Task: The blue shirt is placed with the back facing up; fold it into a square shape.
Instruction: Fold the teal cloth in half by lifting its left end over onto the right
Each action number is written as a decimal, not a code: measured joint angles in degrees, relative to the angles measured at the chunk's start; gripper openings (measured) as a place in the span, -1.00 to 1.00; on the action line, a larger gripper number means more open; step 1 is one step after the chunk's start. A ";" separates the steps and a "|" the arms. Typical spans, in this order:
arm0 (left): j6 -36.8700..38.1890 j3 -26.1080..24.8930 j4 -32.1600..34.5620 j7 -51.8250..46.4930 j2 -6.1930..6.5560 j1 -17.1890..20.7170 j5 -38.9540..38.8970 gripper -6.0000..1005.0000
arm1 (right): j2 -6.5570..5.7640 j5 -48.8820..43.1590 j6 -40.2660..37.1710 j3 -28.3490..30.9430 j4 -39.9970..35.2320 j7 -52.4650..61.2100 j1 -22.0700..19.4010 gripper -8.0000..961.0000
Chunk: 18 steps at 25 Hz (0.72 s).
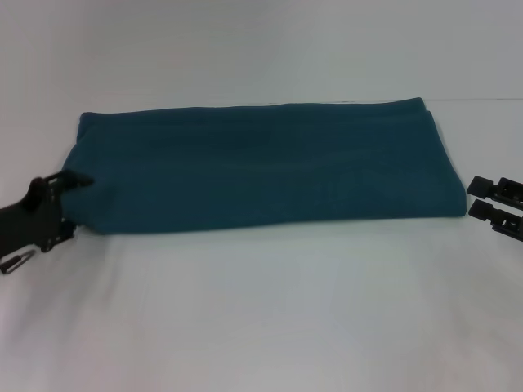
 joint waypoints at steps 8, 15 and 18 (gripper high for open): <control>7.61 -0.16 2.90 5.31 -0.41 2.66 -8.01 0.41 | 0.13 0.17 -0.18 0.00 0.00 0.11 -0.02 0.33; 3.45 0.16 1.76 3.83 -0.48 3.30 -2.46 0.39 | 0.17 0.04 0.11 0.00 0.08 0.07 -0.21 0.33; 2.95 0.25 1.62 3.83 -0.49 3.20 -1.86 0.38 | 0.13 0.03 0.38 0.00 0.09 0.05 -0.27 0.33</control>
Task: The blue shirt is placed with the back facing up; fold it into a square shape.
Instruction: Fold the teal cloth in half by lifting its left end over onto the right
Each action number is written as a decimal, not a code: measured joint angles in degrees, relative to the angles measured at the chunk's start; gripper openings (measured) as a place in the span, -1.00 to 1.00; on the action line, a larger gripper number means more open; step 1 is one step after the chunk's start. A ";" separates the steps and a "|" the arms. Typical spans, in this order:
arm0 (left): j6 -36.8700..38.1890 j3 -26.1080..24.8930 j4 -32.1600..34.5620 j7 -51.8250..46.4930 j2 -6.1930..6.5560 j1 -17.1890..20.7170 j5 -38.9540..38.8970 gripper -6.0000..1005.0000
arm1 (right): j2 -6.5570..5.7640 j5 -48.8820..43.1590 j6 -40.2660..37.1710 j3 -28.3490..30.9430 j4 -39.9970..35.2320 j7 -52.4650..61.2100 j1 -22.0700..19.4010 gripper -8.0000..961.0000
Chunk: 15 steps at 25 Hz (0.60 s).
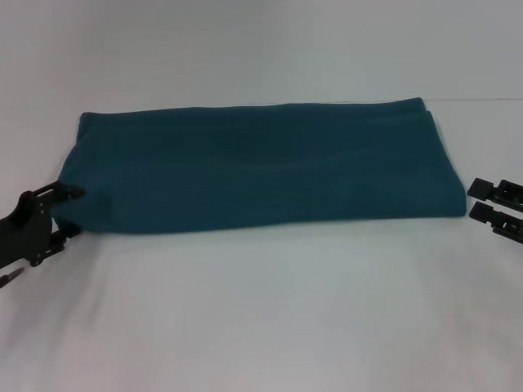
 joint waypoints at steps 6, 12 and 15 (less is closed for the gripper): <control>-1.27 1.71 -0.74 -1.34 0.26 -1.88 2.45 0.37 | 0.10 -0.04 0.07 0.00 0.00 -0.01 -0.23 0.33; -1.55 3.06 -1.03 -2.36 0.31 -2.80 2.60 0.35 | 0.05 -0.08 0.00 0.00 0.33 -0.10 -0.48 0.33; -3.75 3.08 -1.02 -2.80 0.17 -2.83 2.46 0.35 | -0.08 -0.07 -0.04 0.00 0.56 -0.30 -0.54 0.33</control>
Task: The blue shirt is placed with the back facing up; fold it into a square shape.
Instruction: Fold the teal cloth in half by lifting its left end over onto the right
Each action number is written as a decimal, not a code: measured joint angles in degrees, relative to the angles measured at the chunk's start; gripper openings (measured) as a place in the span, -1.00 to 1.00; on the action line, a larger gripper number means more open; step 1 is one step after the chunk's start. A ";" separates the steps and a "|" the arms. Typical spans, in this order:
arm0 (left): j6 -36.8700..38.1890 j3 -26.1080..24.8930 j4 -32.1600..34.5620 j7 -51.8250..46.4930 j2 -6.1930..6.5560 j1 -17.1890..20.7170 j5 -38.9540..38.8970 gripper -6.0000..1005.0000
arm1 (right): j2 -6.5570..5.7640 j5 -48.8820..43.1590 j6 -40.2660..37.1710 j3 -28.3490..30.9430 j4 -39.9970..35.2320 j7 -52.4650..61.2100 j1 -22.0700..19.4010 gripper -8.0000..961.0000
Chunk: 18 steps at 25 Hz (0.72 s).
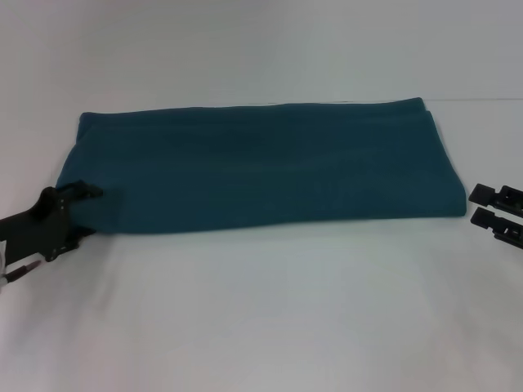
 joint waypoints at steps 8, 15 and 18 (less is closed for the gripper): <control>-4.42 -0.39 -0.02 1.73 -0.54 -1.11 -0.40 0.33 | -0.05 0.28 -0.23 0.00 0.00 -0.08 -0.30 0.33; -4.43 -0.15 -0.03 1.92 -0.61 -2.57 -0.46 0.31 | -0.07 0.28 -0.29 0.00 -0.03 -0.07 -0.39 0.33; -4.37 -0.16 0.12 2.07 -0.63 -2.25 -0.46 0.31 | -0.07 0.29 -0.40 0.02 -0.03 -0.03 -0.50 0.33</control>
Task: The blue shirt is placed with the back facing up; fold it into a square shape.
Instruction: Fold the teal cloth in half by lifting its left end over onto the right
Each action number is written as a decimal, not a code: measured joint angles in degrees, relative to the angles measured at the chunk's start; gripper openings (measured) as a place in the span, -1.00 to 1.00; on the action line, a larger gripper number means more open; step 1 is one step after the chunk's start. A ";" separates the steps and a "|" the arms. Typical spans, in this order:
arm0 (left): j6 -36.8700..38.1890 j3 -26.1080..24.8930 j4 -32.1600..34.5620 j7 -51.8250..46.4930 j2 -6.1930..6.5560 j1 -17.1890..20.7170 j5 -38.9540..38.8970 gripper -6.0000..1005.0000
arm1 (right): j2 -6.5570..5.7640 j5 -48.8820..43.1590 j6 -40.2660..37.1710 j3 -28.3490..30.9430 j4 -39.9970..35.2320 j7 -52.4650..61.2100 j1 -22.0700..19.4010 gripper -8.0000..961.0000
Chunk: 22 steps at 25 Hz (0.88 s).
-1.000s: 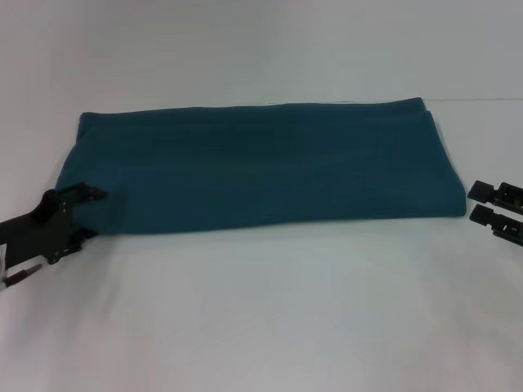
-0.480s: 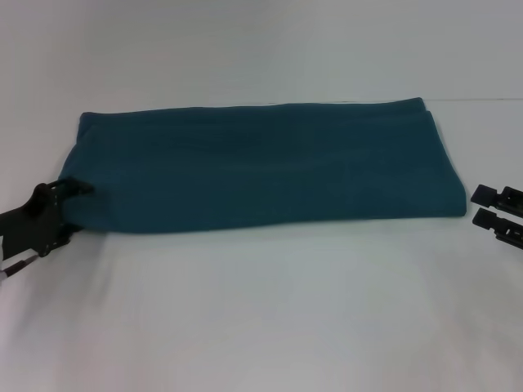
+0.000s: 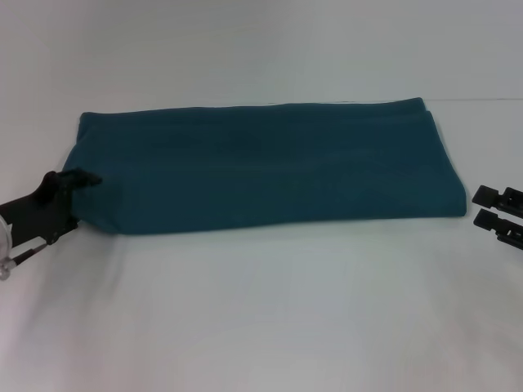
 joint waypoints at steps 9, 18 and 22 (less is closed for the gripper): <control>0.29 -0.06 0.10 1.61 0.19 0.80 0.11 0.00 | 0.00 0.02 -0.04 0.40 0.00 -0.02 -0.03 0.33; 2.61 -0.60 0.85 6.95 0.36 1.01 -0.43 -0.91 | -0.02 0.06 -0.04 0.73 0.00 0.06 -0.20 0.33; 5.94 -0.63 3.70 11.84 0.53 2.05 -1.12 -0.97 | -0.10 0.03 -0.08 1.18 0.00 0.19 -0.20 0.33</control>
